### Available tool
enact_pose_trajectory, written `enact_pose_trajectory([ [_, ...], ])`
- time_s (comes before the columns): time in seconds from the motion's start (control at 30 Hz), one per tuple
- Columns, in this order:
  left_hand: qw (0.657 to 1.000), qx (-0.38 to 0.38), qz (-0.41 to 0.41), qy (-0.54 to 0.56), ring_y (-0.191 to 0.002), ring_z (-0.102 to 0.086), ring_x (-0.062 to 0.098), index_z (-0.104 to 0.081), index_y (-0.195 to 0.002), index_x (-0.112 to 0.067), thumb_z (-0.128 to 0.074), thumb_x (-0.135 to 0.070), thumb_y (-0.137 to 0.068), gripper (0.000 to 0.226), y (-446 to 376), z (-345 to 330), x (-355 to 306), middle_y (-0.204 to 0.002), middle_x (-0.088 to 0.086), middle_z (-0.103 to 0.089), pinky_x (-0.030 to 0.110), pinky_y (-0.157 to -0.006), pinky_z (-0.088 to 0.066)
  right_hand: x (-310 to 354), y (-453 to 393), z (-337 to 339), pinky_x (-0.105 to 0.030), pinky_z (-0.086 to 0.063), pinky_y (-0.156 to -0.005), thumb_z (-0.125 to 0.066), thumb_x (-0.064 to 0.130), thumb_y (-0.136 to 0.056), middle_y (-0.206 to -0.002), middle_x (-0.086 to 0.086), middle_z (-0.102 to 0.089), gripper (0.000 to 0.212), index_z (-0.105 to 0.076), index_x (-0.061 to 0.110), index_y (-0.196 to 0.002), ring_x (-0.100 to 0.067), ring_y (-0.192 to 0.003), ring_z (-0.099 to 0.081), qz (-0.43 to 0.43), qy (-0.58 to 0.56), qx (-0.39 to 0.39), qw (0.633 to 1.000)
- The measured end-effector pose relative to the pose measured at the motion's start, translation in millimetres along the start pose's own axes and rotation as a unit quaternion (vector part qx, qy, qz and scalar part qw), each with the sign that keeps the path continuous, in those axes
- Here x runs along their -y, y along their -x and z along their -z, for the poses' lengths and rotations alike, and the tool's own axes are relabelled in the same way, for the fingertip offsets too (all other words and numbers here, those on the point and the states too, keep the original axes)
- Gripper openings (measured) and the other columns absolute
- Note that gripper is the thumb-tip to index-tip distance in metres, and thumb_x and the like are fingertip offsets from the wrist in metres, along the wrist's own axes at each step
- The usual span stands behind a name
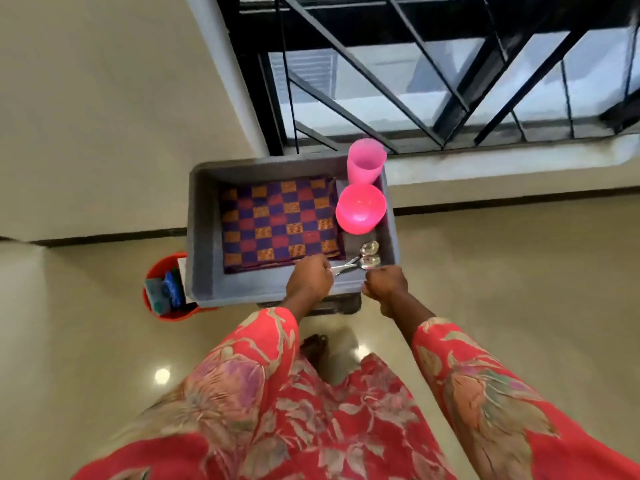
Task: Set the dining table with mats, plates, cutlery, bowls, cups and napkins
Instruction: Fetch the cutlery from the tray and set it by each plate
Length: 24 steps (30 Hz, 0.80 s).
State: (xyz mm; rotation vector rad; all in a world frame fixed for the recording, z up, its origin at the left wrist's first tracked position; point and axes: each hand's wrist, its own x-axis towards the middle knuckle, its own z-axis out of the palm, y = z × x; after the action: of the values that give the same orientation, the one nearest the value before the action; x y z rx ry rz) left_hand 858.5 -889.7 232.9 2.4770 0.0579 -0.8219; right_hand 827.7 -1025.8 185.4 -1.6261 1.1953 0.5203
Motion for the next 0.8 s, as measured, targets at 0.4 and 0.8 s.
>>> enact_pose_trajectory([
  [0.4,0.995,0.076,-0.066,-0.005,-0.101,-0.060,0.031,-0.068,-0.101,-0.011,-0.053,-0.012,-0.089,0.019,-107,-74,30,-0.106,0.012,-0.068,0.036,-0.081,-0.049,3,-91,-72,-0.017,-0.029,-0.036,-0.040,-0.007,-0.083,-0.063,-0.013,-0.047,0.024,-0.046,0.012,-0.068,-0.011,-0.031,-0.038,-0.083,-0.222,-0.039,0.971],
  [0.8,0.952,0.086,-0.177,-0.233,-0.114,-0.048,0.038,-0.046,-0.119,0.000,-0.043,-0.010,-0.094,0.028,-138,-114,28,-0.122,0.022,-0.051,0.042,-0.089,-0.041,-13,-137,-88,-0.009,-0.026,-0.029,-0.036,-0.002,-0.081,-0.064,-0.003,-0.041,0.033,-0.051,0.012,-0.107,-0.012,-0.044,-0.039,-0.104,-0.292,-0.095,0.946],
])
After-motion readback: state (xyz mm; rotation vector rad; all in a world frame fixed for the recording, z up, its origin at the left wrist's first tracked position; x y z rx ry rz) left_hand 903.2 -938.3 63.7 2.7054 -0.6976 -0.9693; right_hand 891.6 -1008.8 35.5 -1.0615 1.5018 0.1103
